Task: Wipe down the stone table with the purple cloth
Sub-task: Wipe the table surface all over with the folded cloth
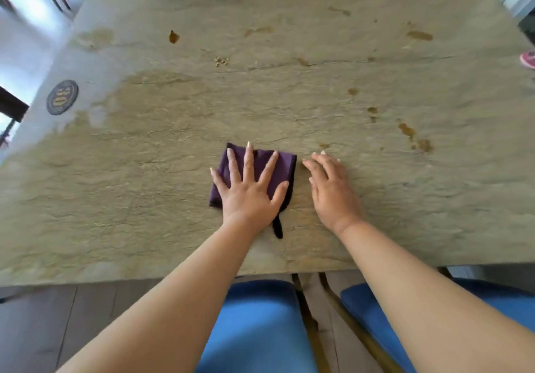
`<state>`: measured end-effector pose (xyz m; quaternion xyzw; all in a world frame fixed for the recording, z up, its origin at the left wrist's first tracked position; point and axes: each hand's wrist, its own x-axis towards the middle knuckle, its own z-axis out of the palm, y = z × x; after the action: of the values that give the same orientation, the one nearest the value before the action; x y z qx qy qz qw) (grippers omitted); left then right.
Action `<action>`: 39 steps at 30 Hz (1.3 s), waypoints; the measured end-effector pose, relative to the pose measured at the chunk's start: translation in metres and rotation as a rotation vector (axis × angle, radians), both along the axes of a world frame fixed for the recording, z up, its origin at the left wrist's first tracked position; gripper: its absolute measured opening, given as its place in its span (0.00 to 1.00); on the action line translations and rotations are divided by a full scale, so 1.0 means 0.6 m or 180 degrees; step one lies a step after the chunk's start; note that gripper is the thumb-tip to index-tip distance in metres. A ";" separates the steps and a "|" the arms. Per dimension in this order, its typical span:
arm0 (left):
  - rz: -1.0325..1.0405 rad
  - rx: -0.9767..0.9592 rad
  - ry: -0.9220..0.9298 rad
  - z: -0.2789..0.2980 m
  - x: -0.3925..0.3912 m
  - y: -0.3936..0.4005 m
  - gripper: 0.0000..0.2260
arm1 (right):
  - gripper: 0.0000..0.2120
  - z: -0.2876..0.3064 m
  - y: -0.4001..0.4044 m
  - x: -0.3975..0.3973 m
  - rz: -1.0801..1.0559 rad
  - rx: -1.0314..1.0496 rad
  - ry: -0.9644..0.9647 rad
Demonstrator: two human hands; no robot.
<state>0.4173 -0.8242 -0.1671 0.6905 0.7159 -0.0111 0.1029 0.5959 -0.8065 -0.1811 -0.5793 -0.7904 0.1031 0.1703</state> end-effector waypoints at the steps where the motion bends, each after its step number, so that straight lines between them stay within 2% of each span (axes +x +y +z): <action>1: -0.0334 0.0076 0.0012 0.000 0.001 -0.032 0.28 | 0.19 -0.001 0.001 0.001 -0.0007 0.0009 0.0023; 5: -0.1809 0.0266 0.0203 -0.004 -0.062 -0.091 0.27 | 0.20 -0.005 -0.001 0.001 0.0011 0.0068 0.0044; 7: -0.2112 0.0258 0.0294 -0.003 -0.099 -0.061 0.26 | 0.20 -0.006 -0.001 0.003 0.0017 0.0048 0.0045; 9: -0.1718 0.0253 0.0288 -0.004 -0.110 -0.020 0.26 | 0.20 -0.007 -0.002 0.004 0.0005 0.0057 0.0079; 13: -0.0008 0.0076 0.0028 -0.008 -0.054 0.038 0.26 | 0.21 -0.012 -0.002 0.005 0.0001 0.0109 0.0201; 15: 0.0319 -0.0064 -0.0050 -0.002 -0.019 0.044 0.27 | 0.21 -0.013 0.000 0.006 0.0025 0.0071 0.0274; 17: 0.0109 -0.0079 -0.0038 0.002 0.001 0.021 0.27 | 0.20 -0.012 0.001 0.009 0.0056 -0.0016 0.0387; 21: -0.0735 -0.0165 -0.0066 0.008 0.000 -0.048 0.27 | 0.21 -0.004 -0.005 0.014 -0.0015 -0.0271 0.0771; 24: -0.0894 -0.0389 -0.0296 0.023 -0.021 -0.044 0.28 | 0.22 0.008 -0.021 0.005 -0.0384 -0.0505 0.1105; 26: -0.0867 -0.0350 -0.0606 0.032 -0.043 -0.033 0.28 | 0.22 0.022 -0.030 -0.017 -0.0628 -0.0628 0.1098; 28: -0.0578 -0.0260 -0.0898 0.031 -0.074 -0.027 0.27 | 0.21 0.036 -0.035 -0.044 -0.0778 -0.0626 0.0780; 31: 0.0005 -0.0331 -0.0852 0.013 -0.123 -0.026 0.24 | 0.22 0.056 -0.044 -0.088 -0.0801 -0.0217 -0.0133; 36: 0.0011 0.0080 -0.0706 -0.007 -0.140 -0.040 0.24 | 0.26 0.024 -0.065 -0.152 0.0696 -0.0456 -0.1052; 39: -0.0003 0.0309 -0.0798 -0.012 -0.142 -0.039 0.27 | 0.26 0.011 -0.017 -0.124 0.0437 -0.0519 -0.1140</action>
<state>0.3321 -0.8477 -0.1742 0.6910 0.6968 0.1098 0.1580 0.5212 -0.8168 -0.1745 -0.5451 -0.8347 0.0735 -0.0278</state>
